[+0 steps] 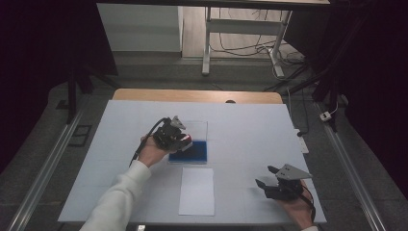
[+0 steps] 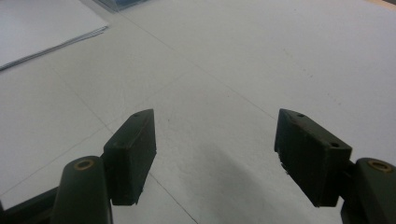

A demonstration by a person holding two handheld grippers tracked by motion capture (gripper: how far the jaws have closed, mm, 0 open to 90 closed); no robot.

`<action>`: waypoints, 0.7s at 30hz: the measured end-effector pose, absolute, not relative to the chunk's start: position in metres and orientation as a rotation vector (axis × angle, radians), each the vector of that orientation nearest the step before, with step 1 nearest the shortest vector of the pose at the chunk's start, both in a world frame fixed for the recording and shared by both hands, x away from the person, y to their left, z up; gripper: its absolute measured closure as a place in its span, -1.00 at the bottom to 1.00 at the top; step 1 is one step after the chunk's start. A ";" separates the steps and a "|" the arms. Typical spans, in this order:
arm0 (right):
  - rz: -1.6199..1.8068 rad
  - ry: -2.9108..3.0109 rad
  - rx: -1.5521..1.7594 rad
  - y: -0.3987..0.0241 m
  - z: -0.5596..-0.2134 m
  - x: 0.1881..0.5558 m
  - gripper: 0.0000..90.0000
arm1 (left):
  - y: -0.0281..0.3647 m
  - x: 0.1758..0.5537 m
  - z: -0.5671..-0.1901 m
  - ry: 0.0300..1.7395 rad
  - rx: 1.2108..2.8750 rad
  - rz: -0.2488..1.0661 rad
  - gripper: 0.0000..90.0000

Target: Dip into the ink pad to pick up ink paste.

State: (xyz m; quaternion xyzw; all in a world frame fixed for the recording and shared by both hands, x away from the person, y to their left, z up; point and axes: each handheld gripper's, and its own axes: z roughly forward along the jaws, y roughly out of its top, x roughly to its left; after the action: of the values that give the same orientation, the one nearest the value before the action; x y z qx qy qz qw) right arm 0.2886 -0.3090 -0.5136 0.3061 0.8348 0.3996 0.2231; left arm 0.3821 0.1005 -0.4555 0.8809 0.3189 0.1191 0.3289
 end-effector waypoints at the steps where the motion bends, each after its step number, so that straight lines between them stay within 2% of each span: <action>1: 1.100 2.305 0.845 -0.309 -0.514 0.289 -0.36 | 0.100 0.382 -0.455 0.831 2.307 0.309 0.56; 21: 1.105 2.304 0.844 -0.311 -0.514 0.289 -0.36 | 0.091 0.382 -0.459 0.800 2.336 0.326 0.56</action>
State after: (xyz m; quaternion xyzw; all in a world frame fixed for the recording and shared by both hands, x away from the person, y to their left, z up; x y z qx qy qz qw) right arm 0.2889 -0.3106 -0.5143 0.3058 0.8346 0.4001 0.2234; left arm 0.3819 0.0909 -0.4592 0.8888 0.3042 0.1241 0.3197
